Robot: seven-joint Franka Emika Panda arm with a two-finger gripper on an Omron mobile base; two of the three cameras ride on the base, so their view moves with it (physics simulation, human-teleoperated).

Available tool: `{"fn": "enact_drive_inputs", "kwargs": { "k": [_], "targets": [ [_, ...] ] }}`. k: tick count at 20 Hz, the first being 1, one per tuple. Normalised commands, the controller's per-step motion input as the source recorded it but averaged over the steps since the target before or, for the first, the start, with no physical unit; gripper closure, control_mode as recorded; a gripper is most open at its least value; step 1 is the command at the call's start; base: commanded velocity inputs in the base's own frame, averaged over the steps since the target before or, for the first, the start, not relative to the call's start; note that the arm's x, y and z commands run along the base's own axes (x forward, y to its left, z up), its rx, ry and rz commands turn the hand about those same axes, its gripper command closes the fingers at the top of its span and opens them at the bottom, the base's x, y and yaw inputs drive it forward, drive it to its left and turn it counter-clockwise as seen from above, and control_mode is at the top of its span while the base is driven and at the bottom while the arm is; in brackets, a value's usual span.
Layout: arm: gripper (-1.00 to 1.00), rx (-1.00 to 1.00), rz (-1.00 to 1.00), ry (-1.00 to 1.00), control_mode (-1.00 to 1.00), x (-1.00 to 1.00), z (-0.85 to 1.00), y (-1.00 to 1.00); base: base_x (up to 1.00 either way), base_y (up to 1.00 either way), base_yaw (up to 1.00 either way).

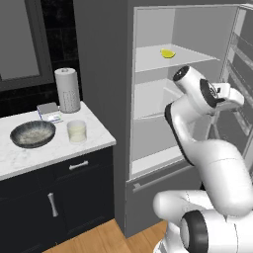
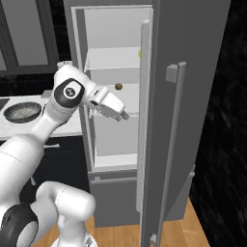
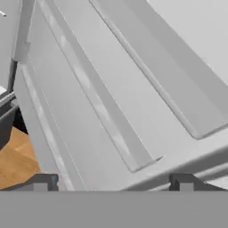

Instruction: Grab a lemon wedge from the fridge and one ice cube from the ice bowl, and put them in the glass of lemonade.

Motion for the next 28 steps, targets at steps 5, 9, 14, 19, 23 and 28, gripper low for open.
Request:
{"fn": "enact_drive_inputs", "kwargs": {
  "k": [5,9,14,19,23,28],
  "targets": [
    [-1.00,0.00,-0.28,0.08,-1.00,0.28,-0.53,-0.82,0.00,0.00,0.00],
    [-1.00,0.00,-0.16,0.00,-1.00,0.19,-0.47,-0.55,0.00,0.00,0.00],
    [-1.00,0.00,-0.18,0.00,-1.00,-0.15,-0.08,-0.78,0.00,0.00,0.00],
    [-1.00,0.00,-0.20,-0.02,-1.00,-0.43,-0.06,-0.88,0.00,0.00,0.00],
    [-1.00,0.00,-0.18,-0.02,-1.00,-0.41,-0.02,-0.84,0.00,0.00,0.00],
    [-1.00,0.03,-0.11,-0.13,-1.00,-0.30,-0.01,-0.97,0.00,0.00,0.00]
  ]
}}
